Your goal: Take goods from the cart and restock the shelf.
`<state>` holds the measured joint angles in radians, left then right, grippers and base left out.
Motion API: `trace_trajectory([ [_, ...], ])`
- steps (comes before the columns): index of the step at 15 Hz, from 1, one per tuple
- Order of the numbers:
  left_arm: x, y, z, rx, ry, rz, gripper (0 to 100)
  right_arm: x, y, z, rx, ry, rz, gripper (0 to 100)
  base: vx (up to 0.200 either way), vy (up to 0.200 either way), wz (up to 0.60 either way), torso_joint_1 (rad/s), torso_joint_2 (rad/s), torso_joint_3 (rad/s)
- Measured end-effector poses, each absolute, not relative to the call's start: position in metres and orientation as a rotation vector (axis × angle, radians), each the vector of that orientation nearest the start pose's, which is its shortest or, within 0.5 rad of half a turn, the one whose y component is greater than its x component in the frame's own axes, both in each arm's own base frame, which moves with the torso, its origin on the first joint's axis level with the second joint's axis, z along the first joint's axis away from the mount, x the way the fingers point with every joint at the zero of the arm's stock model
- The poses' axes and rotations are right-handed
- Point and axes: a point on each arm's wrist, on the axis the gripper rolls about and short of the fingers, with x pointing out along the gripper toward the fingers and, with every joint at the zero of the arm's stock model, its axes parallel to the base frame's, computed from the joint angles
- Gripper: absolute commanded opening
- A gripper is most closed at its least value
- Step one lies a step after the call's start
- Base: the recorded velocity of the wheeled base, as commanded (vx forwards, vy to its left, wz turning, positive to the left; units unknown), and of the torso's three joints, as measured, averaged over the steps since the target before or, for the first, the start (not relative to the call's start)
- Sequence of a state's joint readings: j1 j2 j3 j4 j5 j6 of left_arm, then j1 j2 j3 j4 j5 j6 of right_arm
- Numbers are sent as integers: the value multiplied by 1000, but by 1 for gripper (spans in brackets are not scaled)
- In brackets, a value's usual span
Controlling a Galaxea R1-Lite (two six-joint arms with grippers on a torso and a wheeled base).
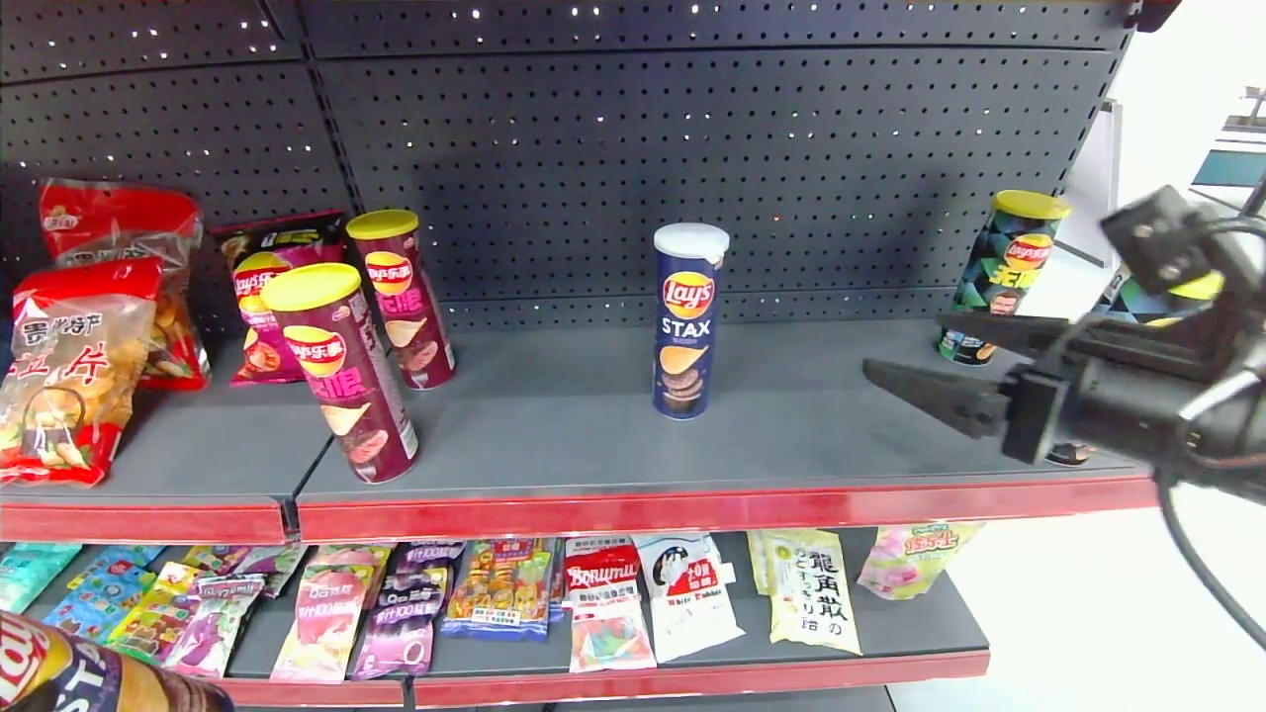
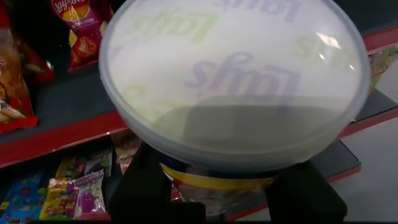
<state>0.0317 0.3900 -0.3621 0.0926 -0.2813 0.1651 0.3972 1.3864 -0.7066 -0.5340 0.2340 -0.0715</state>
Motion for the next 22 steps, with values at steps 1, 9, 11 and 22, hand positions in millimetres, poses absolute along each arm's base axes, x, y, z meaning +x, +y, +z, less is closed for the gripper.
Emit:
trace_trajectory([
  [1, 1, -6, 171, 144, 103, -259, 0, 225, 107, 225, -84, 143, 664, 100, 0, 0, 0, 0, 0, 0],
  [9, 4, -6, 171, 136, 124, -258, 0, 298, 182, 200, -80, 160, 769, 100, 0, 0, 0, 0, 0, 0],
  [11, 5, -6, 170, 135, 129, -258, 0, 311, 191, 199, -80, 149, 751, 100, 0, 0, 0, 0, 0, 0],
  [22, 5, -6, 171, 135, 129, -256, 0, 353, 217, 187, -76, 129, 634, 100, 0, 0, 0, 0, 0, 0],
])
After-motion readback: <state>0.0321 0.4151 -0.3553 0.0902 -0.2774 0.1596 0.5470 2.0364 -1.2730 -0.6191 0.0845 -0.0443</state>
